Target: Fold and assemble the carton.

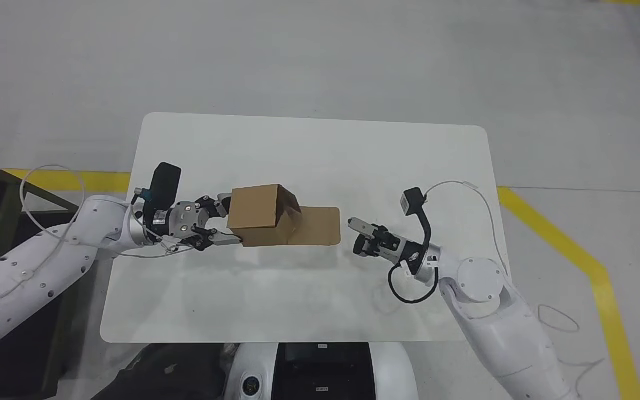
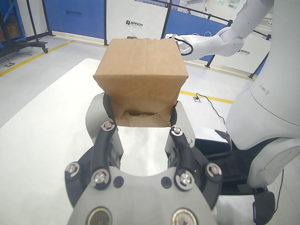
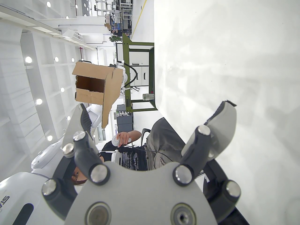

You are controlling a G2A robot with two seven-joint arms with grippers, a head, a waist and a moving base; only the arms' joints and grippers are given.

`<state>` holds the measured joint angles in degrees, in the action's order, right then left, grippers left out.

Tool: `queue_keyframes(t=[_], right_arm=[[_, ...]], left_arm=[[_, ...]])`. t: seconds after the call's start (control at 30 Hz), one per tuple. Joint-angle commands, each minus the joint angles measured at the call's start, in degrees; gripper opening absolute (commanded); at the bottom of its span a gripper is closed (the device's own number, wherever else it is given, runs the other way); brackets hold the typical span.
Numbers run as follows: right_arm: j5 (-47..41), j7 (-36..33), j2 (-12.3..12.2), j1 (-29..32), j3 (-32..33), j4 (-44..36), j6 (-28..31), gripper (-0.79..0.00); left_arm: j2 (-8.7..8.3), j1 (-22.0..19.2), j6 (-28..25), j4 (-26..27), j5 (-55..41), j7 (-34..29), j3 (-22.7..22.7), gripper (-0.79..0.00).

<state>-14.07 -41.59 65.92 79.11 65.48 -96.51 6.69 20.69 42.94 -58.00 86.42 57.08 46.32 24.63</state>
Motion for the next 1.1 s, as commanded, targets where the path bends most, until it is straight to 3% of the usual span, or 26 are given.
queue_keyframes(t=[0.0,0.17,0.2,0.23,0.37,0.4,0.77,0.8,0.83,0.9,1.07], right_arm=[[0.1,0.1,0.0,0.0,0.0,0.0,0.5,0.000],[0.1,0.1,0.0,0.0,0.0,0.0,0.5,0.000],[0.1,0.1,0.0,0.0,0.0,0.0,0.5,0.000],[0.1,0.1,0.0,0.0,0.0,0.0,0.5,0.000],[0.1,0.1,0.0,0.0,0.0,0.0,0.5,0.000],[0.1,0.1,0.0,0.0,0.0,0.0,0.5,0.000],[0.1,0.1,0.0,0.0,0.0,0.0,0.5,0.000],[0.1,0.1,0.0,0.0,0.0,0.0,0.5,-0.129],[0.1,0.5,0.0,0.2,-0.1,0.1,0.2,-0.434],[0.1,0.8,0.1,0.3,-0.3,0.2,-0.4,-0.785],[-0.5,1.7,0.2,0.0,-0.5,1.4,-1.4,-0.785]], left_arm=[[0.00,0.0,0.0,0.0,0.0,0.0,0.0,-0.785],[0.00,0.0,0.0,0.0,0.0,0.0,0.0,-0.785],[0.00,0.0,0.0,0.0,0.0,0.0,0.0,-0.554],[0.00,0.0,0.0,0.0,0.0,0.0,0.0,-0.456],[0.00,0.0,0.0,0.0,0.0,0.0,0.0,-0.456],[0.00,0.0,0.0,0.0,0.0,0.0,0.0,-0.785],[0.00,0.0,0.0,0.0,0.0,0.0,0.0,-0.785],[0.00,0.0,0.0,0.0,0.0,0.0,0.0,-0.785],[0.00,0.0,0.0,0.0,0.0,0.0,0.0,-0.785],[0.10,0.3,0.9,0.3,-0.5,-0.7,0.1,-0.785],[0.36,1.5,1.9,1.0,-3.0,-3.5,1.5,-0.785]])
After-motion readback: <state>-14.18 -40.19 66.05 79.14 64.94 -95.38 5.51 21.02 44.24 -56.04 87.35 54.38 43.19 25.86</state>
